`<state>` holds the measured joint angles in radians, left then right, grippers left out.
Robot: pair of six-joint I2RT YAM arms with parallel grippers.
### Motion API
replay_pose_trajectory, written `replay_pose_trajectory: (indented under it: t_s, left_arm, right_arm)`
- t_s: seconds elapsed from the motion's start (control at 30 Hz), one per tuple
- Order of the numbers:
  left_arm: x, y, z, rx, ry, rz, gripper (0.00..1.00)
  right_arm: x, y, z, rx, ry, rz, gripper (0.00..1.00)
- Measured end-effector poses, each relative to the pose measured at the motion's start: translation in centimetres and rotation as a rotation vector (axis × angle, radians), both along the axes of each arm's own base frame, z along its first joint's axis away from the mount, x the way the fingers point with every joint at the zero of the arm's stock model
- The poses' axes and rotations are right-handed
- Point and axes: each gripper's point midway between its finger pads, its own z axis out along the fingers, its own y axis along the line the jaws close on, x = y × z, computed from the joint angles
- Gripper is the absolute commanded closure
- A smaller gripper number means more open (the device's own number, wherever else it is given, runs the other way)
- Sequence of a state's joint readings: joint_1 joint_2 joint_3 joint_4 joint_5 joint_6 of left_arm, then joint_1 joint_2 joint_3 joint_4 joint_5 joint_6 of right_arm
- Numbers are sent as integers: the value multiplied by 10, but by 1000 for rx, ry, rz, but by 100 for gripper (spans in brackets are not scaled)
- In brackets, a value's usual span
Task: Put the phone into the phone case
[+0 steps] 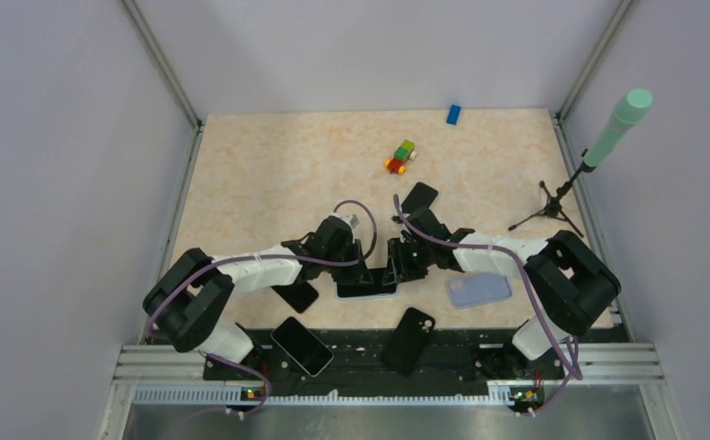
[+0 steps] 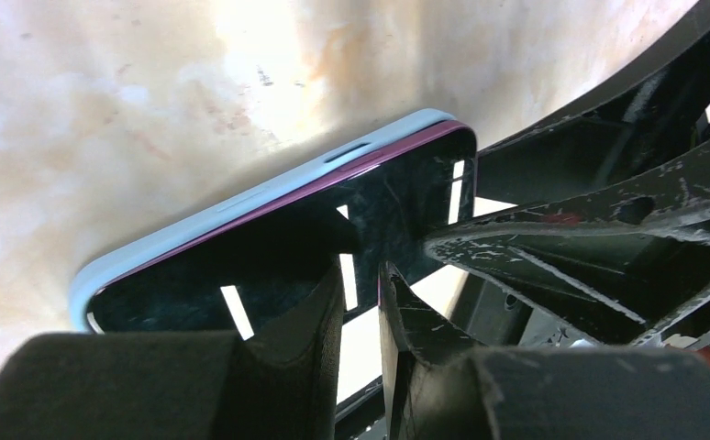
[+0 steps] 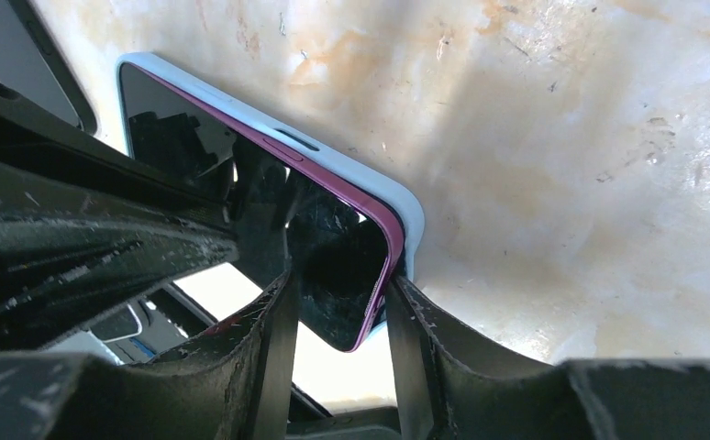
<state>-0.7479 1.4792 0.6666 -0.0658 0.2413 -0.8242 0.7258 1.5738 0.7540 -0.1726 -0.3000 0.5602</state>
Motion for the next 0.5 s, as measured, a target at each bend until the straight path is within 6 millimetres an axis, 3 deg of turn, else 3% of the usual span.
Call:
replay_pose_trajectory:
  t_s: [0.3, 0.5]
  left_arm:
    - [-5, -17, 0, 13, -5, -46, 79]
    - [-6, -16, -1, 22, -8, -42, 79]
  right_arm:
    - [0, -1, 1, -4, -4, -2, 57]
    - [-4, -22, 2, -68, -11, -35, 47]
